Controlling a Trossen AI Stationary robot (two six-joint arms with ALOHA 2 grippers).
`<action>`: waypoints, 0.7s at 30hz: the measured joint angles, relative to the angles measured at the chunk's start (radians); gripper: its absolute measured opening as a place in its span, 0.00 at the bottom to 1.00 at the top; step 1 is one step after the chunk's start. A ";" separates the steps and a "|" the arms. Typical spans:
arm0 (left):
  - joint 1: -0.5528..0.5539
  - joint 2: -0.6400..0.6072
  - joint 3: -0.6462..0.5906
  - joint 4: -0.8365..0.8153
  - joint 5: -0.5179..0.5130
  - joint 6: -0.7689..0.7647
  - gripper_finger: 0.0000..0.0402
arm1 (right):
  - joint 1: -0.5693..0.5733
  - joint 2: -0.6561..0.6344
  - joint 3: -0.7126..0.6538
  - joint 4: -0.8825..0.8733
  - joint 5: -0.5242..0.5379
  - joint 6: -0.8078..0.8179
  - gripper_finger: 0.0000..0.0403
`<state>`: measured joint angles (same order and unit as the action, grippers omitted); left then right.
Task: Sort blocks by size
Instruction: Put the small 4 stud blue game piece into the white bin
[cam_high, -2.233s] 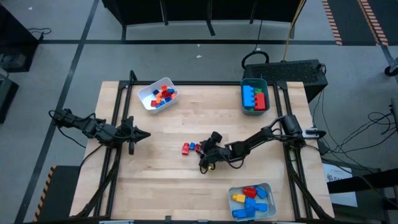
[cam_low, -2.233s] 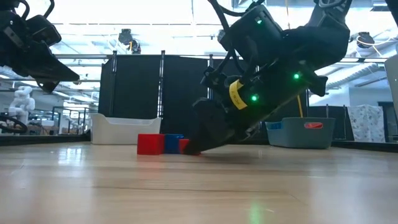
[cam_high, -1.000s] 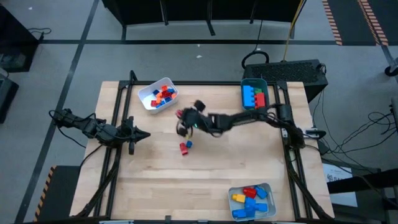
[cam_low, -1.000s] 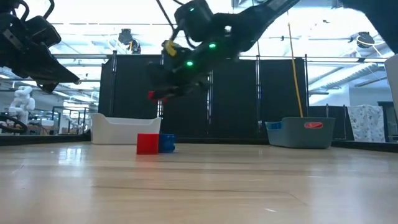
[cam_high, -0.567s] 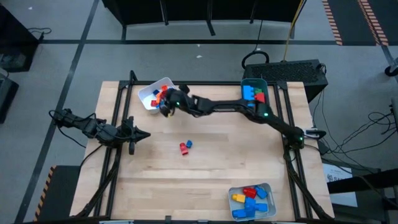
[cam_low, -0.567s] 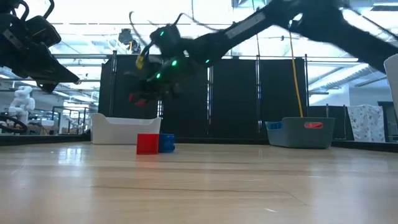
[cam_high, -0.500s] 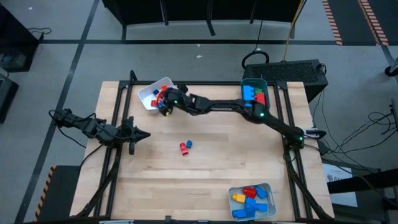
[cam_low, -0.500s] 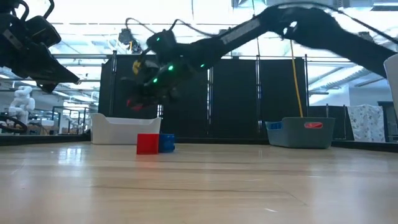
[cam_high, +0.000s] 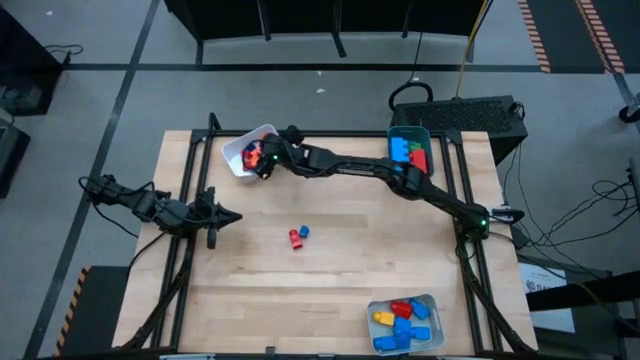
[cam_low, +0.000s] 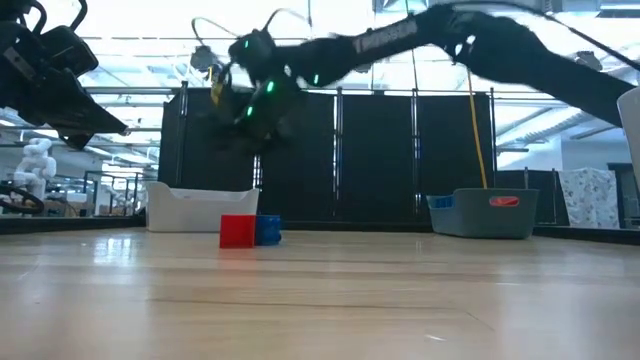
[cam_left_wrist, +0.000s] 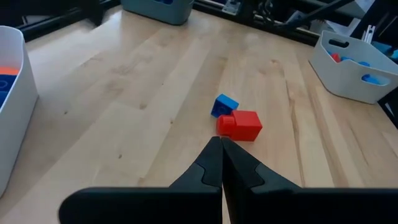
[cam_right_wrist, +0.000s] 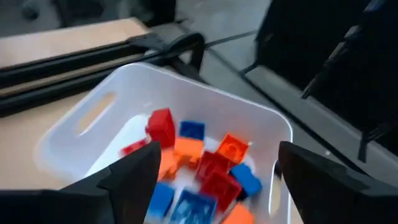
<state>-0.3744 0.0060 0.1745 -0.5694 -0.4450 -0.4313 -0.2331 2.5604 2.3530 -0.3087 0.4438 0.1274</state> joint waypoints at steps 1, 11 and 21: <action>0.000 0.000 0.000 -0.001 0.000 -0.001 0.00 | 0.008 -0.021 0.000 -0.056 -0.026 -0.004 0.76; 0.000 0.000 0.000 -0.001 0.002 -0.001 0.00 | 0.194 -0.117 0.000 -0.705 -0.147 0.010 0.69; 0.000 0.000 0.000 0.000 0.008 -0.005 0.00 | 0.373 -0.146 0.001 -1.014 -0.124 -0.185 0.69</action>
<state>-0.3748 0.0062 0.1745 -0.5694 -0.4374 -0.4358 0.1394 2.4140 2.3539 -1.3227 0.3199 -0.0574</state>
